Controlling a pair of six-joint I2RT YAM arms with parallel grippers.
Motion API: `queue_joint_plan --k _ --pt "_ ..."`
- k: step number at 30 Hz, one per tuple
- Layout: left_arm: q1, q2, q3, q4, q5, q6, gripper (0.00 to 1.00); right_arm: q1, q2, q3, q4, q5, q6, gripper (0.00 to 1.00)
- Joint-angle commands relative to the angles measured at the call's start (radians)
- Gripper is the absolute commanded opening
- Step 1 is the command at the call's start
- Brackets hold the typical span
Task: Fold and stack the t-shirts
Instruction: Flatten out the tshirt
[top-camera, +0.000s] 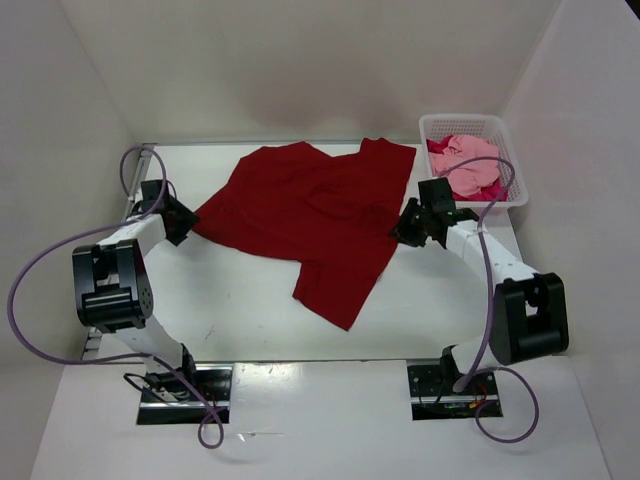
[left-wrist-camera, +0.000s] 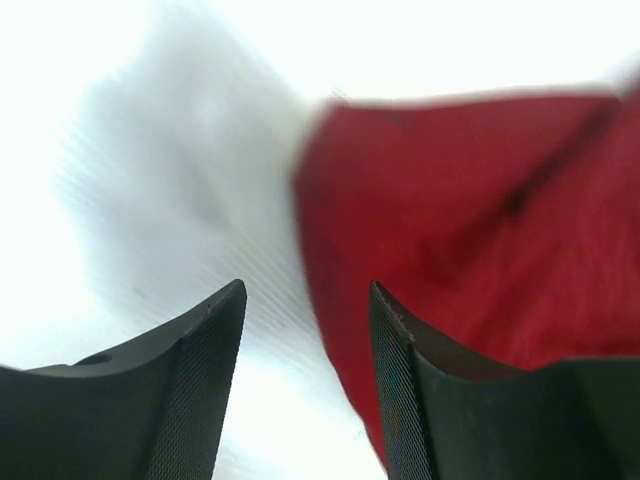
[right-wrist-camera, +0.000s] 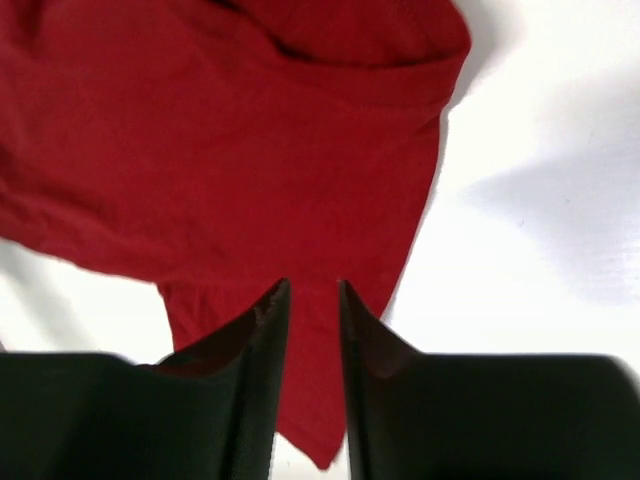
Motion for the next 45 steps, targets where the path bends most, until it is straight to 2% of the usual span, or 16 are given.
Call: queue_joint_plan --k 1,4,13,16,17,24,28,30,31,32,33,36,39,41,43,45 --pt "0.066 0.058 0.042 0.059 -0.048 -0.061 0.59 0.032 -0.08 -0.044 -0.03 -0.028 0.0 0.28" --pt "0.075 0.137 0.082 0.059 -0.038 -0.061 0.58 0.082 -0.124 -0.088 -0.03 -0.04 0.023 0.23" --pt "0.084 0.243 0.124 0.133 0.082 -0.09 0.57 0.162 -0.16 -0.159 0.007 -0.08 0.092 0.23" --pt "0.084 0.267 0.124 0.136 0.119 -0.09 0.48 0.171 -0.16 -0.182 0.007 -0.08 0.105 0.23" --pt "0.084 0.267 0.124 0.136 0.119 -0.081 0.38 0.171 -0.16 -0.192 0.016 -0.08 0.117 0.23" --pt "0.084 0.209 0.17 0.075 0.088 -0.071 0.03 0.181 -0.18 -0.252 0.016 -0.049 0.151 0.31" --pt "0.084 0.062 0.278 -0.094 -0.005 -0.005 0.0 0.181 -0.169 -0.252 0.016 -0.049 0.151 0.34" --pt "0.084 -0.009 0.291 -0.163 -0.05 0.02 0.06 0.181 -0.157 -0.243 0.016 -0.04 0.151 0.36" --pt "0.084 -0.03 0.291 -0.175 -0.064 0.037 0.14 0.181 -0.141 -0.243 0.016 -0.04 0.151 0.37" --pt "0.084 -0.049 0.267 -0.185 -0.091 0.037 0.26 0.181 -0.141 -0.243 0.025 -0.04 0.151 0.4" --pt "0.084 -0.085 0.218 -0.185 -0.104 0.046 0.54 0.181 -0.128 -0.243 0.025 -0.04 0.151 0.4" --pt "0.095 -0.11 0.13 -0.185 -0.114 0.055 0.89 0.181 -0.106 -0.234 0.025 -0.04 0.129 0.42" --pt "0.104 -0.119 0.087 -0.159 -0.114 0.055 0.99 0.181 -0.106 -0.234 0.025 -0.049 0.129 0.43" --pt "0.104 -0.109 0.049 -0.13 -0.105 0.055 0.99 0.181 -0.117 -0.234 0.014 -0.049 0.129 0.43" --pt "0.104 -0.08 0.039 -0.085 -0.085 0.046 0.94 0.181 -0.129 -0.246 0.014 -0.058 0.129 0.4" --pt "0.113 -0.031 0.039 -0.053 -0.069 0.025 0.8 0.19 -0.14 -0.266 0.005 -0.058 0.138 0.33"
